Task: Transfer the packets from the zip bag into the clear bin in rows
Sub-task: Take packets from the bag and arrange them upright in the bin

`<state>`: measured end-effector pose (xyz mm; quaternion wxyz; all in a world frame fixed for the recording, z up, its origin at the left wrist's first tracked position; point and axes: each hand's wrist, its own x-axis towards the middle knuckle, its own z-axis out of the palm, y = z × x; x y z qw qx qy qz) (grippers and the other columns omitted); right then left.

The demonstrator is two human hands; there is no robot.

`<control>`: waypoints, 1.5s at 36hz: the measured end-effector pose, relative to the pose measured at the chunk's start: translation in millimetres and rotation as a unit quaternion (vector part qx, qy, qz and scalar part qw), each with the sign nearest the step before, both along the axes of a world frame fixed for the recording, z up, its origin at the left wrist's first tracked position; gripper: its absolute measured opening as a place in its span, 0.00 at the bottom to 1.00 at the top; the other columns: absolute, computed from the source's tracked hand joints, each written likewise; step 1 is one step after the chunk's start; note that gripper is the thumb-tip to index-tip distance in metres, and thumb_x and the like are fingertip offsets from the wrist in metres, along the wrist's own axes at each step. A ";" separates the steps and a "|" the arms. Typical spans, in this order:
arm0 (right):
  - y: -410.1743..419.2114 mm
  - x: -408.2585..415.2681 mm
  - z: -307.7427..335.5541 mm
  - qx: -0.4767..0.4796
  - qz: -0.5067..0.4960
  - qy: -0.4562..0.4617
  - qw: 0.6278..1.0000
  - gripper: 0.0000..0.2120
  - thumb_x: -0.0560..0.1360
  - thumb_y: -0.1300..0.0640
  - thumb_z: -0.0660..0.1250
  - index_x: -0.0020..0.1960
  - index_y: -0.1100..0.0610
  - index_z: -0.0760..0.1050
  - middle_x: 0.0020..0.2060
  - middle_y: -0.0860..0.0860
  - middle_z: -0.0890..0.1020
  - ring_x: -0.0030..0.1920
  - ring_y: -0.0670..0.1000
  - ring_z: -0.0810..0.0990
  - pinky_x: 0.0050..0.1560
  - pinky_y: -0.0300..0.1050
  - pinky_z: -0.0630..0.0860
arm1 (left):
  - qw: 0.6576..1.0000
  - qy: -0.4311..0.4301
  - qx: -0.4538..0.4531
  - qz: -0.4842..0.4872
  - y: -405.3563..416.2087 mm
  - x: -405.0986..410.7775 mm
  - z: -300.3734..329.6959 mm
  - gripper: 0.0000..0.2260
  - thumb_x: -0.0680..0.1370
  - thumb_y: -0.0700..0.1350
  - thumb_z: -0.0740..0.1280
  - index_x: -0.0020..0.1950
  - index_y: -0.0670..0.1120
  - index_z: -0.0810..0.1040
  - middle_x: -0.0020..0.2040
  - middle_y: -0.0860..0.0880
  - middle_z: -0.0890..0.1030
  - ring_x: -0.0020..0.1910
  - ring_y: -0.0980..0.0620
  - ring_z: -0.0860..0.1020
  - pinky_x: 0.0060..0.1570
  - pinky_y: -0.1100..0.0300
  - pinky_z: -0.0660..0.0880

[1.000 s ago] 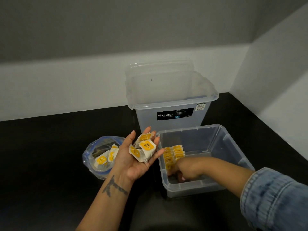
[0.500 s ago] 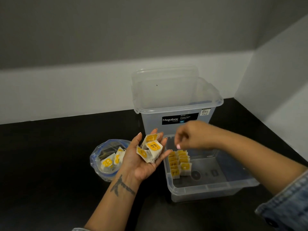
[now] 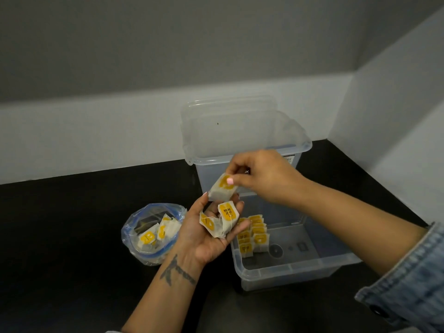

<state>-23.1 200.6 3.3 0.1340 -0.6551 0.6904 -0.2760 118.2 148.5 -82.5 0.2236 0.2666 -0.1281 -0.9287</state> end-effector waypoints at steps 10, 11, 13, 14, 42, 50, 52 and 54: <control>21.0 -58.0 11.6 0.034 -0.069 -0.099 0.992 0.03 0.74 0.58 0.70 0.46 0.53 0.80 0.37 0.44 0.80 0.31 0.32 0.75 0.31 0.25 0.68 | 0.999 0.012 -0.007 0.040 -12.9 5.4 -8.6 0.21 0.79 0.54 0.58 0.46 0.42 0.85 0.47 0.44 0.84 0.39 0.47 0.84 0.38 0.44 0.80; 23.3 -59.8 5.9 0.068 -0.065 -0.083 0.992 0.03 0.73 0.58 0.71 0.45 0.51 0.79 0.38 0.43 0.81 0.34 0.34 0.77 0.34 0.26 0.70 | 0.999 0.015 -0.007 0.042 -14.1 6.2 -9.1 0.21 0.79 0.54 0.58 0.46 0.42 0.85 0.47 0.44 0.84 0.39 0.47 0.84 0.38 0.44 0.80; 25.4 -61.7 -9.4 0.131 -0.057 -0.024 0.989 0.05 0.73 0.56 0.71 0.44 0.47 0.78 0.40 0.43 0.81 0.41 0.39 0.79 0.43 0.33 0.73 | 0.999 0.019 -0.005 0.045 -15.6 7.6 -9.9 0.21 0.79 0.54 0.58 0.47 0.41 0.85 0.47 0.44 0.84 0.39 0.46 0.84 0.40 0.43 0.79; 25.8 -61.3 -18.3 0.161 -0.053 0.010 0.985 0.04 0.73 0.55 0.71 0.45 0.47 0.79 0.41 0.44 0.81 0.44 0.42 0.79 0.46 0.36 0.74 | 0.999 0.020 -0.004 0.047 -15.9 8.0 -10.3 0.21 0.78 0.54 0.58 0.47 0.41 0.85 0.47 0.44 0.84 0.39 0.46 0.84 0.40 0.43 0.79; 21.5 -33.7 -121.9 0.239 0.011 0.190 0.952 0.06 0.73 0.50 0.70 0.48 0.51 0.78 0.42 0.45 0.77 0.44 0.46 0.76 0.47 0.41 0.74 | 0.999 -0.003 -0.001 0.052 -13.4 8.7 -11.6 0.20 0.79 0.54 0.58 0.48 0.42 0.85 0.50 0.43 0.84 0.41 0.46 0.84 0.40 0.44 0.80; 21.3 -36.9 -103.9 0.263 -0.007 0.176 0.948 0.11 0.69 0.46 0.72 0.47 0.50 0.78 0.42 0.46 0.80 0.44 0.47 0.78 0.45 0.42 0.76 | 0.999 -0.008 -0.001 0.041 -12.6 3.3 -8.3 0.21 0.79 0.54 0.58 0.48 0.42 0.85 0.50 0.43 0.84 0.41 0.45 0.84 0.38 0.44 0.80; 19.3 -40.0 -87.6 0.236 -0.021 0.152 0.960 0.09 0.71 0.45 0.71 0.44 0.49 0.77 0.40 0.44 0.79 0.43 0.46 0.78 0.46 0.43 0.77 | 0.999 -0.007 0.000 0.039 -12.2 0.9 -7.2 0.20 0.79 0.54 0.58 0.49 0.41 0.85 0.52 0.42 0.84 0.42 0.44 0.84 0.39 0.43 0.80; 17.3 -42.1 -67.6 0.190 -0.032 0.108 0.975 0.07 0.73 0.46 0.70 0.42 0.47 0.74 0.37 0.43 0.77 0.42 0.45 0.78 0.47 0.43 0.77 | 0.999 -0.006 -0.001 0.034 -11.5 -2.2 -5.6 0.20 0.79 0.54 0.58 0.50 0.42 0.84 0.52 0.42 0.83 0.42 0.44 0.84 0.39 0.42 0.79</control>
